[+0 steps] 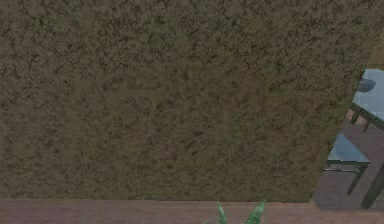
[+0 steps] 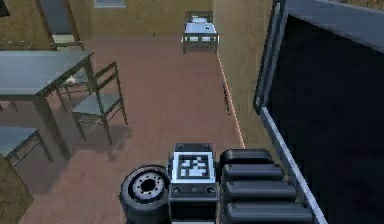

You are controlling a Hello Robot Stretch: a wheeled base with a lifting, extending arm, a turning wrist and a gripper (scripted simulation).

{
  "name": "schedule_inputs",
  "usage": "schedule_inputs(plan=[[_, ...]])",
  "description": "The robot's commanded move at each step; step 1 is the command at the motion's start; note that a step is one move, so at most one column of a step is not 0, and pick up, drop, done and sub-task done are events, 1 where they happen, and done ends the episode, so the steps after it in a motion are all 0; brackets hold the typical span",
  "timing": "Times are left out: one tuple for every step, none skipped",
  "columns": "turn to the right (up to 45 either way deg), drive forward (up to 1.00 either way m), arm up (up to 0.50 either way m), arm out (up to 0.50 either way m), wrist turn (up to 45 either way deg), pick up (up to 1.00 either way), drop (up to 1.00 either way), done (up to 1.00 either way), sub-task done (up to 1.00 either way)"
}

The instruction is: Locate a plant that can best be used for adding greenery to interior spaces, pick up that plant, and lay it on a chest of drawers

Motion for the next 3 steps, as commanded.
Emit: schedule_inputs(plan=[[0.0,0.05,0.0,0.0,0.0,0.0,0.0,0.0,0.0],[-45.0,0.0,0.0,0.0,0.0,0.0,0.0,0.0,0.0],[-15.0,0.0,0.0,0.0,0.0,0.0,0.0,0.0,0.0]])
